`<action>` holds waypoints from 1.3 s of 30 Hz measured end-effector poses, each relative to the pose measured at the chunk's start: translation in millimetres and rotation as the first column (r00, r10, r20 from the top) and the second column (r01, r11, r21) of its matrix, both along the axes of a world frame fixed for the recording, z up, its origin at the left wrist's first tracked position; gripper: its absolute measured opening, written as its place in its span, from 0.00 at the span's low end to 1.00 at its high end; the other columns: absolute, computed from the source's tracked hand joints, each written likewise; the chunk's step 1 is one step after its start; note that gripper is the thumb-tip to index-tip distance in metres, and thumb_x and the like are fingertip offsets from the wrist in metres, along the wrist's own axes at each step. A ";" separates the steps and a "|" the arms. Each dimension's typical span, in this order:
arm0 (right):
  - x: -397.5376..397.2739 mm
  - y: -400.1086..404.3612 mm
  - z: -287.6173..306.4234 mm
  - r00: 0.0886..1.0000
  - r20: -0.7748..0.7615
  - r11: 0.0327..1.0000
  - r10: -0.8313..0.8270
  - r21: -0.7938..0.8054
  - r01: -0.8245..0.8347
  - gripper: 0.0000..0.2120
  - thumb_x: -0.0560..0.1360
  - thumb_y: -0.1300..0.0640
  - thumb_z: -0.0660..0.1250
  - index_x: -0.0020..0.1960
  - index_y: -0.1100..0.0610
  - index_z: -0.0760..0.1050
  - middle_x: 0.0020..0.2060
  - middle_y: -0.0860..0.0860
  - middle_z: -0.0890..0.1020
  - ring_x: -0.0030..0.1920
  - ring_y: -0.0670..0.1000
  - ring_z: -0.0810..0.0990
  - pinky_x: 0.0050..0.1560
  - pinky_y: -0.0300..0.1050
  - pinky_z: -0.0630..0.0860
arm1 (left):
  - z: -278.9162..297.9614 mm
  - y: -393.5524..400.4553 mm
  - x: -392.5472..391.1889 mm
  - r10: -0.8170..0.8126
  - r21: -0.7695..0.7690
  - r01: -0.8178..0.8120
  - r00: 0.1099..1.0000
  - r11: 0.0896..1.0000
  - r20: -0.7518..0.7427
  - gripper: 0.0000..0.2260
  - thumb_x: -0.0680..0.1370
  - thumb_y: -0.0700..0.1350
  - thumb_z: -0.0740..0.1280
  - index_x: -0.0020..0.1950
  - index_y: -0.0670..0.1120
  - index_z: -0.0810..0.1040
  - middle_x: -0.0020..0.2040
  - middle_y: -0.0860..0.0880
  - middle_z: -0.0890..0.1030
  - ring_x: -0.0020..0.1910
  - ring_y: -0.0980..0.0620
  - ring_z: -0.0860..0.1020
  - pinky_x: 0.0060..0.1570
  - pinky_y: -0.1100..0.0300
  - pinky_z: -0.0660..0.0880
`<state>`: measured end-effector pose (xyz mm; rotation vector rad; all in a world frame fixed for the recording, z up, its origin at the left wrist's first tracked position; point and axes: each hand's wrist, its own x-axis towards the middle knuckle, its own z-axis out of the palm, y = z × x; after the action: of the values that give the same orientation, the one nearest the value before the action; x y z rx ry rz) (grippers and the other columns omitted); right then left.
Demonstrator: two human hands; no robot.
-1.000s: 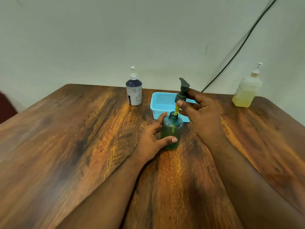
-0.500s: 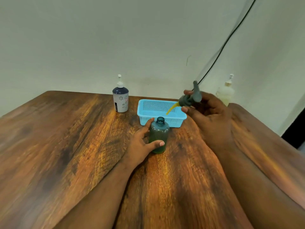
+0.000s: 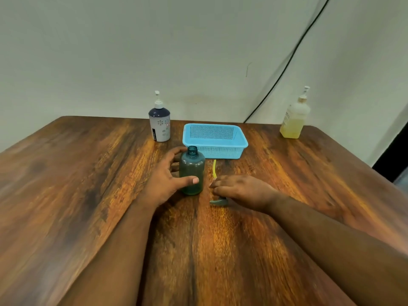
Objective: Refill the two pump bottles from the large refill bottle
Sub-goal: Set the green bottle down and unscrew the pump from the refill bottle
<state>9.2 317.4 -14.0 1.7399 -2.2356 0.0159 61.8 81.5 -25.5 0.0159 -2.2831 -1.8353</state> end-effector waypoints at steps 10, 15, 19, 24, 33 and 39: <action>-6.4 -3.6 -8.9 0.999 -0.006 0.994 -0.031 0.106 0.032 0.18 0.72 0.62 0.70 0.61 0.56 0.72 0.63 0.59 0.76 0.63 0.59 0.76 0.55 0.55 0.79 | -0.3 -6.5 -0.4 -0.088 0.061 0.085 0.995 0.995 0.052 0.48 0.64 0.40 0.81 0.74 0.66 0.58 0.75 0.51 0.66 0.69 0.54 0.67 0.58 0.61 0.72; -7.6 -4.9 -5.6 1.000 -0.017 0.993 -0.014 0.117 0.015 0.20 0.72 0.61 0.70 0.62 0.55 0.70 0.64 0.60 0.75 0.63 0.59 0.75 0.55 0.54 0.79 | 0.5 -9.3 -0.2 -0.105 0.115 0.099 0.993 0.989 0.056 0.52 0.63 0.40 0.81 0.74 0.69 0.55 0.77 0.50 0.64 0.74 0.50 0.64 0.63 0.57 0.68; -7.0 0.7 -5.6 0.996 -0.048 0.992 -0.069 0.107 0.074 0.23 0.73 0.57 0.69 0.65 0.52 0.66 0.69 0.60 0.69 0.64 0.58 0.74 0.53 0.55 0.80 | 1.4 -14.4 0.8 -0.065 0.130 0.061 0.998 0.990 0.025 0.50 0.60 0.46 0.83 0.73 0.69 0.59 0.74 0.52 0.66 0.74 0.51 0.64 0.70 0.48 0.65; -5.9 20.2 -6.6 0.986 -0.072 0.986 -0.151 0.057 0.155 0.25 0.74 0.54 0.62 0.70 0.50 0.63 0.72 0.60 0.65 0.64 0.58 0.74 0.53 0.52 0.77 | 1.0 -23.3 2.4 0.011 0.233 -0.004 0.999 0.972 -0.032 0.45 0.60 0.47 0.83 0.70 0.69 0.66 0.75 0.55 0.65 0.76 0.50 0.59 0.72 0.42 0.62; 0.0 17.2 -18.4 0.845 0.334 0.853 -0.418 -0.176 0.491 0.21 0.78 0.62 0.59 0.70 0.50 0.67 0.66 0.50 0.73 0.64 0.50 0.73 0.64 0.44 0.68 | 5.4 -20.7 6.6 0.107 0.244 -0.104 0.994 0.964 0.003 0.38 0.64 0.52 0.80 0.70 0.67 0.67 0.74 0.54 0.67 0.73 0.49 0.65 0.67 0.40 0.68; -8.7 30.4 -19.8 0.798 0.388 0.827 -0.460 -0.139 0.544 0.22 0.77 0.62 0.60 0.69 0.49 0.67 0.66 0.48 0.73 0.65 0.49 0.72 0.64 0.42 0.67 | 52.7 27.1 39.3 0.299 -0.074 -0.417 0.754 0.906 -0.585 0.15 0.75 0.50 0.71 0.60 0.52 0.75 0.59 0.49 0.78 0.56 0.54 0.77 0.48 0.73 0.75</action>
<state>0.4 347.8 -33.8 1.0211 -2.7441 0.4884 101.2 108.6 27.1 -0.0976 -1.8627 -1.1970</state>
